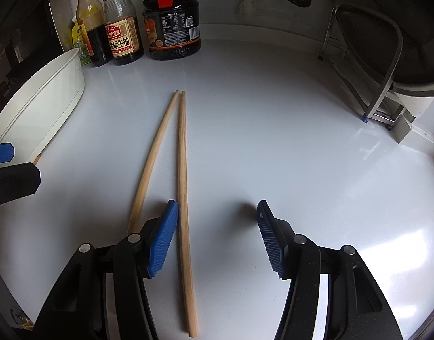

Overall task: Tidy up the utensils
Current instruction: 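Spread the two chopsticks apart with the right tool fingers, then close the right tool on one of the chopsticks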

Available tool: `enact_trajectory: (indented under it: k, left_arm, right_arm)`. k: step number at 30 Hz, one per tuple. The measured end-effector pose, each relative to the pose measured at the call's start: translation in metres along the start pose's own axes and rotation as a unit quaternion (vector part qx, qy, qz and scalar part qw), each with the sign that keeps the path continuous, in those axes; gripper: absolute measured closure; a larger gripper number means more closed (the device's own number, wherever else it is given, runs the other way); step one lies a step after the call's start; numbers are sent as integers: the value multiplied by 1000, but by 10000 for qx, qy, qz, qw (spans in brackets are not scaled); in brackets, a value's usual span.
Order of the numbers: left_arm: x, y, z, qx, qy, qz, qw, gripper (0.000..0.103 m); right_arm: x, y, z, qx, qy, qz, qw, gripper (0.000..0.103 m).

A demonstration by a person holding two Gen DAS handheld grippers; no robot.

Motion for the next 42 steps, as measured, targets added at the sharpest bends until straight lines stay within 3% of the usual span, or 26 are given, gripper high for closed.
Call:
enact_trajectory:
  k: [8,14,35,42]
  left_arm:
    - [-12,-35,-4,-66,9,119,9999,9]
    - [-27,-47,-3,68,136,95,9998,9]
    - [-36,-22,10,324,220,-227,9990,9]
    - [-42,-23,15,376,248,-283,9986,9]
  right_arm:
    - [3,-28,-2,-41,-68,-26,10000,48]
    - [1,-30,-5,310,-77,-228,9992,48]
    - [21,21,34,875,-115,-546,9946,47]
    - [19,8,25,796,-204,-427,9957,47]
Point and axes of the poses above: each gripper's, at about its wrist camera, not at the fingertips, and x roughly against the way its jaws point, y to its left, z to its underside, the point moved 9 cm from there along -x, roughly the way its jaws point, and after that the axes turned 6 degrees about -z, right-handed, at the moved point
